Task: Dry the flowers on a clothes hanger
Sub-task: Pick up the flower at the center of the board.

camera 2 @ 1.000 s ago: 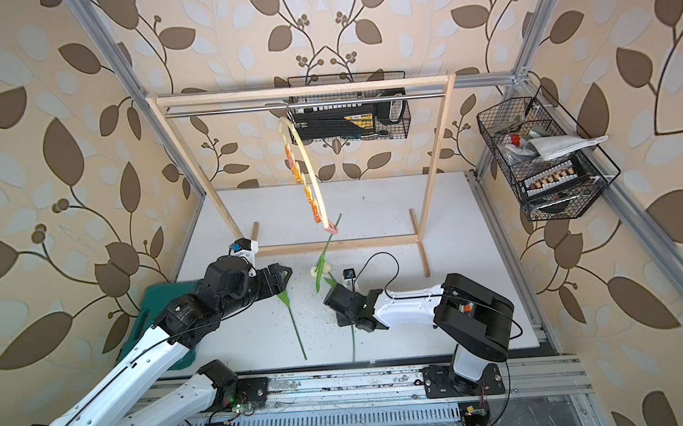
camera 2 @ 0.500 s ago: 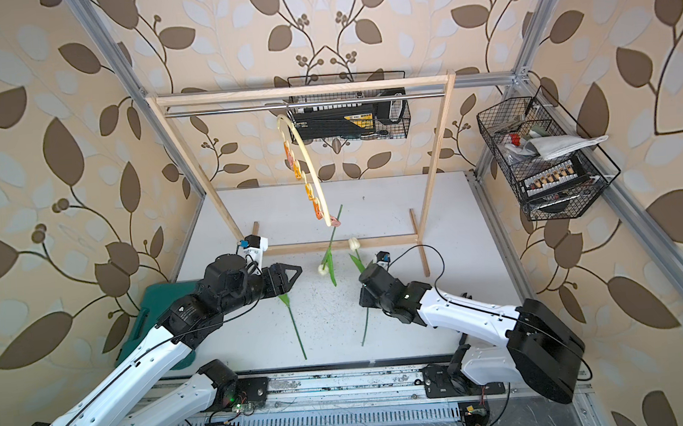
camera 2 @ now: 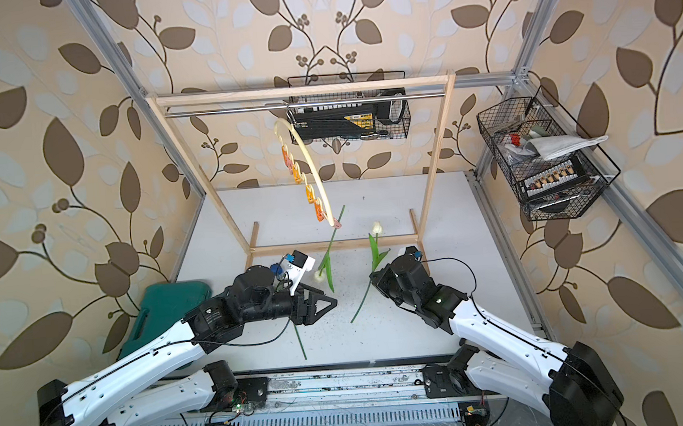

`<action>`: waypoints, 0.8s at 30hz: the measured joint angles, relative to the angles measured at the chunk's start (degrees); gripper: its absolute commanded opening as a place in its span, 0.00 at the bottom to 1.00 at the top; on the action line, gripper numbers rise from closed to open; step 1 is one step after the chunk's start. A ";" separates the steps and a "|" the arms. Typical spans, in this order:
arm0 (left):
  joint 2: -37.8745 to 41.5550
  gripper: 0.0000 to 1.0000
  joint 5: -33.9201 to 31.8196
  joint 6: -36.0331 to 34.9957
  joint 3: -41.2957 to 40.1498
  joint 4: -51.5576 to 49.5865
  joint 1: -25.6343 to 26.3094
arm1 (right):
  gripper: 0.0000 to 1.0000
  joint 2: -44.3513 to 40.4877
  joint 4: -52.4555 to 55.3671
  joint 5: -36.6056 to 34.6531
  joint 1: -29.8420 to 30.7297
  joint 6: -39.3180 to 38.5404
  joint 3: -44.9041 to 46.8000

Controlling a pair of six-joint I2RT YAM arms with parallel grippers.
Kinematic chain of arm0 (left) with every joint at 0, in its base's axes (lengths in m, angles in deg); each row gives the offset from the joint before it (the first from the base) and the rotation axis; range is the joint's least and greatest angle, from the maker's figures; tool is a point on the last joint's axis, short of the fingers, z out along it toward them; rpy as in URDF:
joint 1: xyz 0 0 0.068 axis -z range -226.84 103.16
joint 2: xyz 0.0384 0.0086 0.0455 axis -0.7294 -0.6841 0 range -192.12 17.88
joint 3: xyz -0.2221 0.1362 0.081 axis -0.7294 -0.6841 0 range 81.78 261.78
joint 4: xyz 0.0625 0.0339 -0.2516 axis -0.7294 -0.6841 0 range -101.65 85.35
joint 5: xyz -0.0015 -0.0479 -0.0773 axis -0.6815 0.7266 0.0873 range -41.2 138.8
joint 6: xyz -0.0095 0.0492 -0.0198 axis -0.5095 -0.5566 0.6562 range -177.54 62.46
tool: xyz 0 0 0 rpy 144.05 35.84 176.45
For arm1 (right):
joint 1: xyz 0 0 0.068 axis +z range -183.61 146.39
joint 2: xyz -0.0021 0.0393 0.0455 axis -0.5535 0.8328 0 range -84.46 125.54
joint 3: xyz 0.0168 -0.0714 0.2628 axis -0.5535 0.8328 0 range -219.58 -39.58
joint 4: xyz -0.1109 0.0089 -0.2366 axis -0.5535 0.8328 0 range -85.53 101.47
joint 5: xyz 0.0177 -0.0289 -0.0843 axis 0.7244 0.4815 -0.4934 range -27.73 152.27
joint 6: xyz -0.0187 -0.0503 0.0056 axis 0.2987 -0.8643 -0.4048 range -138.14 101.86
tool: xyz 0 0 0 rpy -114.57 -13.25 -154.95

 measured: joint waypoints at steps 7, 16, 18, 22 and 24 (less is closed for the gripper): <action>-4.26 0.70 -0.59 0.17 0.09 3.52 2.40 | 0.00 -1.38 0.07 -0.04 0.02 2.58 -1.68; -13.60 0.64 -1.95 0.79 4.68 7.08 4.55 | 0.00 -1.51 0.90 -1.40 1.60 2.95 -3.02; -15.56 0.61 -2.03 0.92 5.88 7.56 4.98 | 0.00 -1.79 1.44 -1.99 1.97 2.91 -3.32; -18.73 0.54 -2.05 1.44 7.98 8.07 5.55 | 0.00 -2.93 2.73 -3.56 2.12 2.47 -4.26; -19.56 0.48 -2.08 1.70 8.39 8.22 5.57 | 0.00 -3.63 3.48 -4.39 2.12 2.14 -4.79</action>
